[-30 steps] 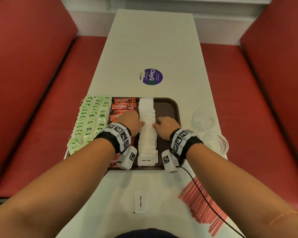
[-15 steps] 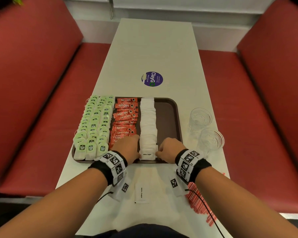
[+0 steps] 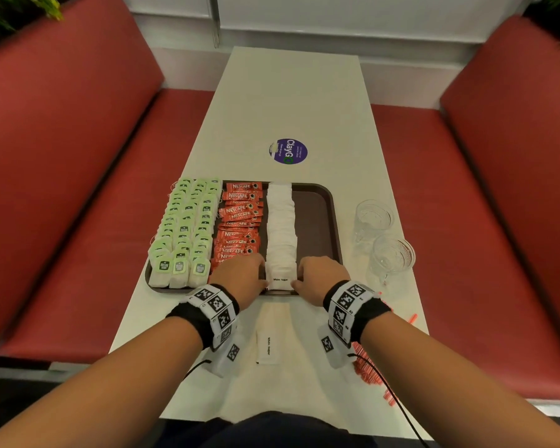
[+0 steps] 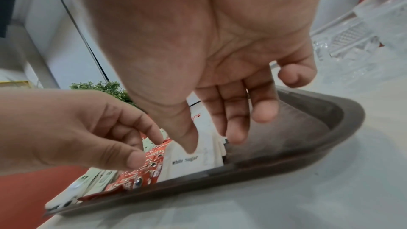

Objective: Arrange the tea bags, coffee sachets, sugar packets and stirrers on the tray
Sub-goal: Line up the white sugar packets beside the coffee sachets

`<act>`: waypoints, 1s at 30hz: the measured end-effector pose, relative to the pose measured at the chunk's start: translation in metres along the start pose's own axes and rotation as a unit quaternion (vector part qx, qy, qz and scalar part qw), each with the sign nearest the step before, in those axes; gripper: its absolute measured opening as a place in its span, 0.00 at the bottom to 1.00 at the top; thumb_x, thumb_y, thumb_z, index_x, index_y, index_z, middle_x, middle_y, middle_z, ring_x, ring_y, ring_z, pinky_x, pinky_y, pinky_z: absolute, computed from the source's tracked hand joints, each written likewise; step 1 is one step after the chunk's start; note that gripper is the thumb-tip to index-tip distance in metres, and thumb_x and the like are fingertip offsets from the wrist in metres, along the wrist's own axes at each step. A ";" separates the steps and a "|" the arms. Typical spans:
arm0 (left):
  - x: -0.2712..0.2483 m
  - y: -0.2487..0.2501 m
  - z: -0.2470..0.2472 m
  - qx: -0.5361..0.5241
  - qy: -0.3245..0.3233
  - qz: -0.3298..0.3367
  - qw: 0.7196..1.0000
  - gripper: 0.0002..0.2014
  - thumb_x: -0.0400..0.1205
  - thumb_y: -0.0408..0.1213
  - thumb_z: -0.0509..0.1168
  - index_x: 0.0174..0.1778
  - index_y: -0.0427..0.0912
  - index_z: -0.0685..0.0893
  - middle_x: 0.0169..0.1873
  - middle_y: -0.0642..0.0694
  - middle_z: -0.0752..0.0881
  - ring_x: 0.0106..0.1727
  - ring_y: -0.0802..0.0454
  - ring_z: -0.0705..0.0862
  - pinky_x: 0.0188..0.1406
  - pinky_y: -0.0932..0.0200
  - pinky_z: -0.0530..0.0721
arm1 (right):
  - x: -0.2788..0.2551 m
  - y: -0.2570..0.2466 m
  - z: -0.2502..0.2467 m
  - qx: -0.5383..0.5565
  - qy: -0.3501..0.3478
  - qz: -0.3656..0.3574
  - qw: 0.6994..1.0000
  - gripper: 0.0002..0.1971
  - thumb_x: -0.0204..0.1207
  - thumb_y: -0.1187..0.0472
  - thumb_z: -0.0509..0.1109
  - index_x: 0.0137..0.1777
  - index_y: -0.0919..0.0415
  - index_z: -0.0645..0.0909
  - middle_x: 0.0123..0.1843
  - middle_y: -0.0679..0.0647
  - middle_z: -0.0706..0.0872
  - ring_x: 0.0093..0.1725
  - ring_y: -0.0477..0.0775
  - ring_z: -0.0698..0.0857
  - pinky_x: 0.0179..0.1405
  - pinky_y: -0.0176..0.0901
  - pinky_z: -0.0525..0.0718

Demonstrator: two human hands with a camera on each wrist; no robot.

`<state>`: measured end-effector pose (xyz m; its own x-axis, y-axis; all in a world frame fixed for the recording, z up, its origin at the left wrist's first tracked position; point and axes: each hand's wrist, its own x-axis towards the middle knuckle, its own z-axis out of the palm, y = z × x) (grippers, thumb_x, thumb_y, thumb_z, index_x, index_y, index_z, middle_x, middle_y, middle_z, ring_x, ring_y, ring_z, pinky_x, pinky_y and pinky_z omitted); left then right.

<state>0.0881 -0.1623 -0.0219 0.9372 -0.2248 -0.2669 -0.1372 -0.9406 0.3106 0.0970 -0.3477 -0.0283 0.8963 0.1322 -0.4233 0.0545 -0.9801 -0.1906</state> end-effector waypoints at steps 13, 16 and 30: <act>-0.044 0.003 0.037 0.110 -0.167 0.110 0.974 0.19 0.73 0.57 0.76 0.52 0.49 0.85 0.49 0.51 0.81 0.50 0.48 0.82 0.45 0.55 0.78 | -0.050 -0.007 0.046 -0.012 -0.095 -0.123 0.988 0.29 0.63 0.36 0.81 0.57 0.53 0.80 0.51 0.50 0.86 0.49 0.54 0.82 0.51 0.50 0.84; -0.041 0.008 0.037 0.110 -0.169 0.109 0.973 0.11 0.77 0.50 0.75 0.47 0.49 0.86 0.44 0.52 0.84 0.46 0.50 0.81 0.40 0.57 0.73 | -0.052 -0.008 0.052 -0.006 -0.081 -0.115 0.990 0.28 0.62 0.35 0.81 0.54 0.51 0.80 0.52 0.50 0.85 0.49 0.55 0.81 0.50 0.49 0.83; -0.033 0.010 -0.004 -0.032 -0.054 0.148 0.987 0.03 0.83 0.41 0.67 0.46 0.52 0.86 0.41 0.56 0.88 0.44 0.56 0.83 0.44 0.60 0.77 | -0.051 0.003 0.047 0.172 -0.042 -0.128 0.976 0.11 0.78 0.46 0.74 0.53 0.52 0.85 0.45 0.49 0.88 0.44 0.52 0.85 0.47 0.47 0.82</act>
<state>0.0565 -0.1637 -0.0065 0.8183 -0.5172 -0.2507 -0.3770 -0.8122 0.4451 0.0308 -0.3499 -0.0494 0.8329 0.3926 -0.3901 0.1093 -0.8077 -0.5793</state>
